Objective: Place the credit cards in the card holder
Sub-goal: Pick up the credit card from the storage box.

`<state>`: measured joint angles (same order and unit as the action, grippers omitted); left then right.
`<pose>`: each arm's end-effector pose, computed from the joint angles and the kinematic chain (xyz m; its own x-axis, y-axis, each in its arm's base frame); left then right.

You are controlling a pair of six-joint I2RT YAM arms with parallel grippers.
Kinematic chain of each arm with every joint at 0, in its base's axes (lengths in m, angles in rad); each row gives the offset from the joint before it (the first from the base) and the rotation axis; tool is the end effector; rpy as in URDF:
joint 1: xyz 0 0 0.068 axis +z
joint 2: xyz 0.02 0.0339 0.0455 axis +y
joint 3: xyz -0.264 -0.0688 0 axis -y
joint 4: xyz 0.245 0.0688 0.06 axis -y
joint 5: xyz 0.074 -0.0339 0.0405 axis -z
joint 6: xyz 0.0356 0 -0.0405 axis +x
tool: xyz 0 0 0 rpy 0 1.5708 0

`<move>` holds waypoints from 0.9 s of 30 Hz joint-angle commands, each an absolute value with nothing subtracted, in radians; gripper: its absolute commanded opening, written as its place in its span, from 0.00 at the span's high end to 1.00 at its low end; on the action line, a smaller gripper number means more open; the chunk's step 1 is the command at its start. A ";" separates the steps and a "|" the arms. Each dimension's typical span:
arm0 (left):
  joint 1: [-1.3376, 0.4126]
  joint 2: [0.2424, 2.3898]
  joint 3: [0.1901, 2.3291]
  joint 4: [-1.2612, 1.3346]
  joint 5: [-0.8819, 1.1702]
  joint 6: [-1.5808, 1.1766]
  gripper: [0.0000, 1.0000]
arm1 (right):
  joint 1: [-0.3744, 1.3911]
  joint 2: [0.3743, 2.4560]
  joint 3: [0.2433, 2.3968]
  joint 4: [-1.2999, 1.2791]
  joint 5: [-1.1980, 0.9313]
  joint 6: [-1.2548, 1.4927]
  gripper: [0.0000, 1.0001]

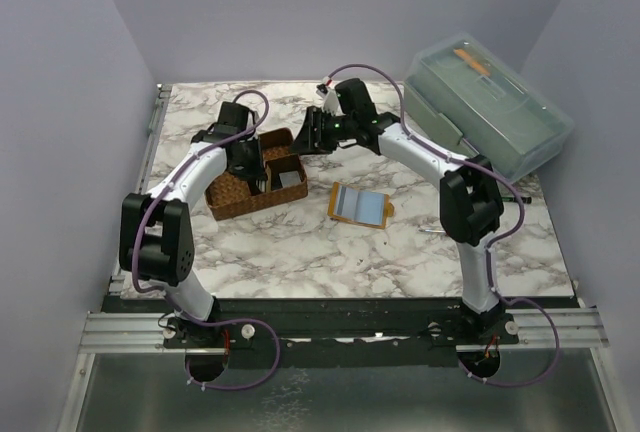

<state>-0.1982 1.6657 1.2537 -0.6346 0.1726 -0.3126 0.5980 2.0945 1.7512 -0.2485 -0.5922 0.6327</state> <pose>0.3401 -0.0745 0.2388 -0.8932 -0.1296 -0.4305 0.0037 0.9554 -0.2954 0.3928 0.2916 0.2584 -0.8744 -0.0020 -0.4852 -0.4128 0.5284 0.7419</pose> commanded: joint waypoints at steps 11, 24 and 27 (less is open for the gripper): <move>-0.185 1.494 1.122 -0.474 0.249 -0.239 1.00 | 0.642 2.232 1.900 -0.330 -0.581 0.708 0.39; -0.186 1.479 1.074 -0.411 0.279 -0.274 1.00 | 0.669 2.248 1.882 -0.273 -0.612 0.677 0.34; -0.186 1.519 1.083 -0.430 0.253 -0.287 1.00 | 0.676 2.276 1.894 -0.296 -0.589 0.692 0.34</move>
<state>-0.1898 1.4933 1.0782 -0.4431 0.2550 -0.2615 0.6533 2.2314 1.8729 -0.2813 -0.5983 0.6773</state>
